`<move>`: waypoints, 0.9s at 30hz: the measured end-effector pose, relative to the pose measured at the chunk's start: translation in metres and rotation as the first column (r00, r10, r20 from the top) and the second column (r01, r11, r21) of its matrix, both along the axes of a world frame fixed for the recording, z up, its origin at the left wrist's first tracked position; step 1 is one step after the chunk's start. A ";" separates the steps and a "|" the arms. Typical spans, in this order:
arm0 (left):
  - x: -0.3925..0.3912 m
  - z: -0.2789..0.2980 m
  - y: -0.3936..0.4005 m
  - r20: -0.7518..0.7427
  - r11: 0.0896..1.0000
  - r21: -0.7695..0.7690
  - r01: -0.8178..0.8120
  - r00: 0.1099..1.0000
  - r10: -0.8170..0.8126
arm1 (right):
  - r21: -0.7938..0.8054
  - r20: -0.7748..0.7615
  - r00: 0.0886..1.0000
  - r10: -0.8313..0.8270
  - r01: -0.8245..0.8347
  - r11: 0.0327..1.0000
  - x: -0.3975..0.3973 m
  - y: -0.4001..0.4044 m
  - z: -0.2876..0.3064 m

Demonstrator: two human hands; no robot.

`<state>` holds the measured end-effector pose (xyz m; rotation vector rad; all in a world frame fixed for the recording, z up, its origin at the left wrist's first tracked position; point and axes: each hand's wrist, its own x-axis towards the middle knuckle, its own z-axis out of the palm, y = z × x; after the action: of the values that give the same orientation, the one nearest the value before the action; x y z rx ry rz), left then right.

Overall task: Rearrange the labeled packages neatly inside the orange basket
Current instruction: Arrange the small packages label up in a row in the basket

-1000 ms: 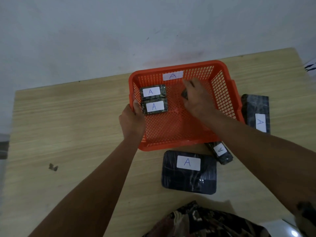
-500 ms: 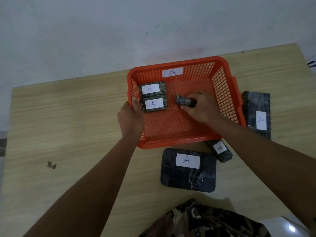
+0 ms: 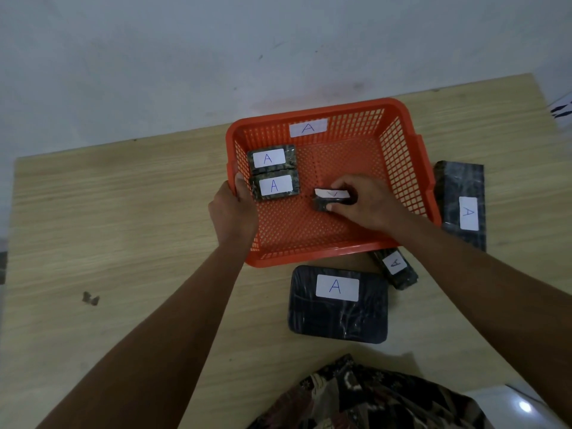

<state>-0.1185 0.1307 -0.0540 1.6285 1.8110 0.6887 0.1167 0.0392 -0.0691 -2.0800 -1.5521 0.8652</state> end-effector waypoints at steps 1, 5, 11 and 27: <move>0.000 0.000 0.000 0.004 1.000 -0.002 0.000 1.000 0.000 | -0.029 0.006 1.000 -0.001 0.001 1.000 0.000 0.000 -0.001; 0.001 0.002 -0.001 0.019 1.000 -0.015 0.006 1.000 -0.006 | -0.108 0.076 0.996 0.050 -0.041 0.993 0.002 0.000 -0.004; 0.001 0.003 -0.001 0.006 1.000 -0.021 0.008 1.000 -0.008 | -0.004 0.195 0.946 -0.258 0.264 0.964 -0.004 0.032 0.000; -0.002 -0.004 0.001 0.027 1.000 -0.001 0.012 1.000 -0.012 | -0.226 -0.188 0.787 -0.587 0.547 0.806 -0.022 0.098 -0.009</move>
<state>-0.1203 0.1313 -0.0579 1.6208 1.7809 0.7014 0.0948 0.1368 -0.0784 -2.2531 -0.6639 0.9827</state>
